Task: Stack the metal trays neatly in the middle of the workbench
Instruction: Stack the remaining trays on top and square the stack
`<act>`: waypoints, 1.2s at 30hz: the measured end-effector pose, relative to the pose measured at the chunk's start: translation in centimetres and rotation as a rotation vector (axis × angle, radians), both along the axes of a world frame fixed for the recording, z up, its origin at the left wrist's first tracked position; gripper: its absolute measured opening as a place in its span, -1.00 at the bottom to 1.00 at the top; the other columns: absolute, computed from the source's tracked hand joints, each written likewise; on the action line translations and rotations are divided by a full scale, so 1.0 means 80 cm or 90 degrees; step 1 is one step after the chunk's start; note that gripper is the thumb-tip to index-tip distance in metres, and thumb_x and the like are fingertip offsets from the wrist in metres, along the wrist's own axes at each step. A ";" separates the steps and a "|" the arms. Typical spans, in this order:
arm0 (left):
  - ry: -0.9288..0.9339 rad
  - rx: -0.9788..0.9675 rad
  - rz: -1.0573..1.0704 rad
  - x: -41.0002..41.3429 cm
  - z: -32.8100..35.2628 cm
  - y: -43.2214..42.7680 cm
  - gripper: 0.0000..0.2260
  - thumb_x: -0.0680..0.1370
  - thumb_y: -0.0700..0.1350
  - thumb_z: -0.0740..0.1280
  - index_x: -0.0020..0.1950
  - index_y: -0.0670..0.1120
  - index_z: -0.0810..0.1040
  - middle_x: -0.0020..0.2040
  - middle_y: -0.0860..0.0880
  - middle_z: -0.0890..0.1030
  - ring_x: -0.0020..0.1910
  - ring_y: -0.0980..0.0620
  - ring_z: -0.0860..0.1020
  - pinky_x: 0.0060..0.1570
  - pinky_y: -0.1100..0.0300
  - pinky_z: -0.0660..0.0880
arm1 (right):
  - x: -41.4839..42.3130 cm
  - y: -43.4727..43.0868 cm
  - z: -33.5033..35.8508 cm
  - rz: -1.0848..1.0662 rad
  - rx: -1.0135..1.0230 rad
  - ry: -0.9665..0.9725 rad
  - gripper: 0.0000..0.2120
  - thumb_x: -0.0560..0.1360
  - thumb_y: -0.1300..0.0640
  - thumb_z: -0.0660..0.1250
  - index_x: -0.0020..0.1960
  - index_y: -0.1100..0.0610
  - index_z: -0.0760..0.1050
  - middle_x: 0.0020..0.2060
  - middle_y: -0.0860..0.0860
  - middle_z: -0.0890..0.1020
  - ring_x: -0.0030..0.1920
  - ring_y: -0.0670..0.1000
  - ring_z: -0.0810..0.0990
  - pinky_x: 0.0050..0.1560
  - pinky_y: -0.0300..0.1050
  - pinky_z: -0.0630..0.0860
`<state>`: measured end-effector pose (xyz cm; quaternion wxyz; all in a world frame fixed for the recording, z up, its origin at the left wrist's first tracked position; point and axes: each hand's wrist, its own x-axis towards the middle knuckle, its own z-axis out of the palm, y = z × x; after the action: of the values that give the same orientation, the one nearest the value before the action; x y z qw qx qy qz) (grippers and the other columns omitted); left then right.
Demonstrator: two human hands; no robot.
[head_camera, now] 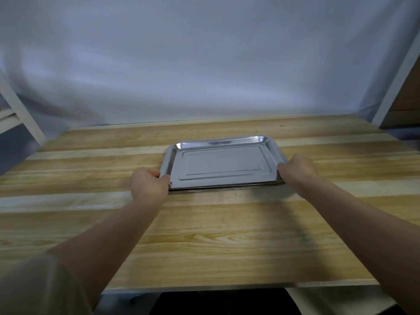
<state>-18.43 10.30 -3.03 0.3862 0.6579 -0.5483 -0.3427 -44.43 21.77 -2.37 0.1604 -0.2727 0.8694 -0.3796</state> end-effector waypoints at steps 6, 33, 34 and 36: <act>0.088 -0.002 0.038 0.005 0.007 -0.001 -0.96 0.49 -0.25 0.39 -0.09 -0.17 0.62 -0.24 -0.09 0.62 -0.27 -0.03 0.56 -0.20 0.16 0.43 | 0.003 -0.003 0.002 -0.039 -0.142 -0.074 -0.78 0.50 0.16 0.30 -0.09 0.35 0.53 -0.27 0.20 0.60 -0.35 0.13 0.54 -0.38 -0.04 0.44; -0.126 -0.129 -0.118 0.012 -0.008 0.007 -0.54 0.50 -0.02 0.40 0.38 -0.08 0.45 0.34 -0.09 0.48 0.30 -0.09 0.44 0.29 -0.09 0.41 | 0.022 0.008 -0.017 0.021 -0.053 0.272 -0.57 0.52 0.00 0.31 0.32 0.18 0.43 0.27 0.16 0.46 0.31 0.18 0.39 0.31 0.07 0.29; -0.188 -0.195 -0.163 0.012 -0.010 0.011 -0.55 0.50 0.01 0.40 0.37 -0.04 0.47 0.33 -0.06 0.48 0.32 -0.08 0.40 0.32 -0.10 0.37 | 0.031 0.011 -0.015 0.063 -0.061 0.303 -0.55 0.51 -0.04 0.32 0.33 0.13 0.42 0.28 0.13 0.46 0.32 0.14 0.37 0.32 0.07 0.25; -0.252 -0.290 -0.282 0.011 -0.012 0.019 -0.56 0.48 0.07 0.41 0.33 0.02 0.50 0.32 -0.01 0.49 0.35 -0.03 0.37 0.36 -0.07 0.31 | 0.046 0.016 -0.015 0.181 -0.068 0.354 -0.51 0.49 -0.15 0.33 0.34 0.03 0.41 0.33 0.03 0.45 0.37 0.07 0.35 0.37 0.08 0.21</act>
<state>-17.57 11.83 -4.01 0.3256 0.4740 -0.8036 -0.1531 -40.73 23.02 -3.59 -0.0463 -0.4926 0.8122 -0.3092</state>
